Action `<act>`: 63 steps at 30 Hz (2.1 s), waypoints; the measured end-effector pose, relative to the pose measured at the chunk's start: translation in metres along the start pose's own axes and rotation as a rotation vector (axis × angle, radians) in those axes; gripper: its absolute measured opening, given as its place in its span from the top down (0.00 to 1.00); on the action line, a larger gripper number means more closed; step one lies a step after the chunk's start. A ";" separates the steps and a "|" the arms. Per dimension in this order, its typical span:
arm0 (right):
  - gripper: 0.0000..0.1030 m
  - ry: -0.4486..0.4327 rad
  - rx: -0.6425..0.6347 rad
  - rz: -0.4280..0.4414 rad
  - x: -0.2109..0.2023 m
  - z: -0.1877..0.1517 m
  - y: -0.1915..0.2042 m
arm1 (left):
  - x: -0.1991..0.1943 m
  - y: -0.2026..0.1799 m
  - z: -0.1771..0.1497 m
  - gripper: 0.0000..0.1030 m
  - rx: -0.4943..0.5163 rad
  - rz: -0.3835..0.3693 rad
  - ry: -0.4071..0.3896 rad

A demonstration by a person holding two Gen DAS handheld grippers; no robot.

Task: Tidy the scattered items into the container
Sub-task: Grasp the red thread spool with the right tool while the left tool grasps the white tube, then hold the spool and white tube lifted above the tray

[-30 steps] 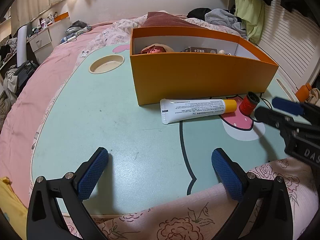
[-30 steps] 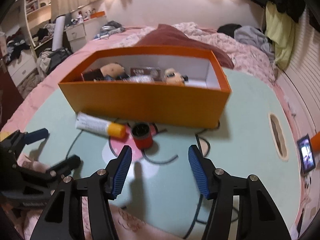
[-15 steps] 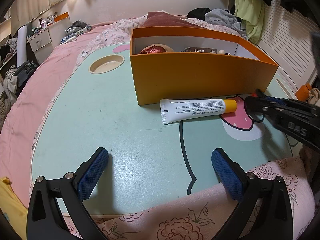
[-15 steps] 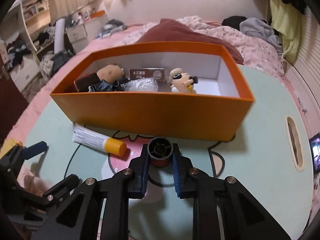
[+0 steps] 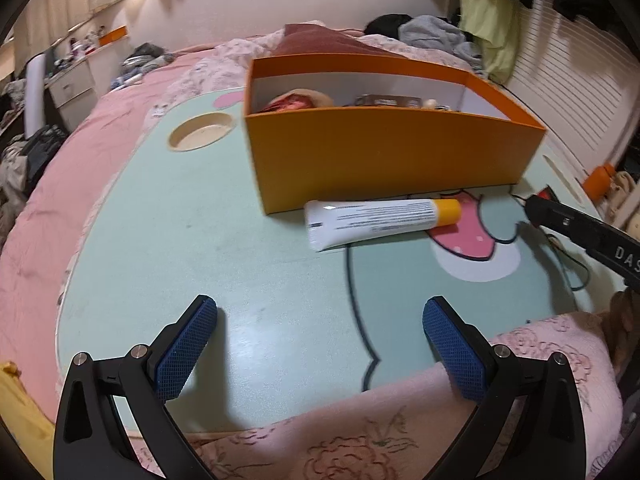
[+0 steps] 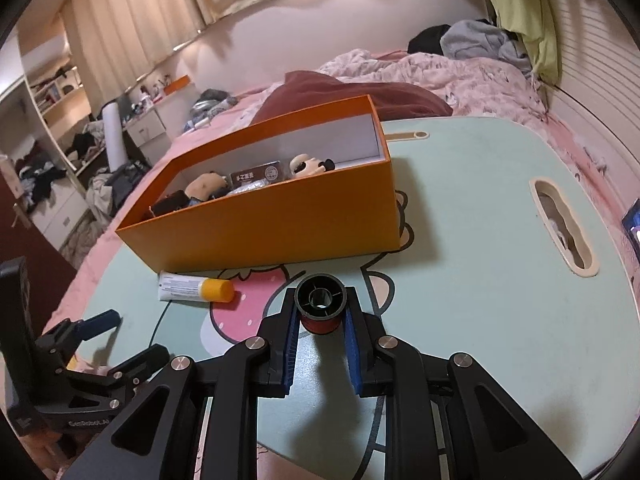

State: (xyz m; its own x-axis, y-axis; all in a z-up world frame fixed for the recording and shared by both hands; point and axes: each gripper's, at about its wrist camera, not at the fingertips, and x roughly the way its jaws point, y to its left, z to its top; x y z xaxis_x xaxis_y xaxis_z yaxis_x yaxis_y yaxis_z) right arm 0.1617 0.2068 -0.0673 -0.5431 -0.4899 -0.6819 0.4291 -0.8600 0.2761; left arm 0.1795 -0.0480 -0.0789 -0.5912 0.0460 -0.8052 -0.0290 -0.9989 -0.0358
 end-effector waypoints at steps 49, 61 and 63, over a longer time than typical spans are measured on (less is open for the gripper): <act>0.80 -0.023 -0.009 0.029 -0.009 -0.001 0.002 | -0.032 0.024 0.031 0.05 -0.254 -0.269 -0.098; 0.80 0.004 -0.078 0.002 -0.002 -0.002 0.015 | -0.017 0.013 0.012 0.05 -0.224 -0.233 -0.063; 0.80 0.003 -0.082 -0.002 -0.003 -0.003 0.015 | -0.016 0.012 0.011 0.05 -0.218 -0.232 -0.057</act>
State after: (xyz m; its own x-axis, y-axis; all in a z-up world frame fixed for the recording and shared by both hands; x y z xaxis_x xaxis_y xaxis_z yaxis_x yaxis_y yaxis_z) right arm 0.1715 0.1954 -0.0633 -0.5415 -0.4879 -0.6846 0.4862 -0.8461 0.2184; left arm 0.1794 -0.0608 -0.0598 -0.6332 0.2662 -0.7267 0.0015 -0.9386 -0.3451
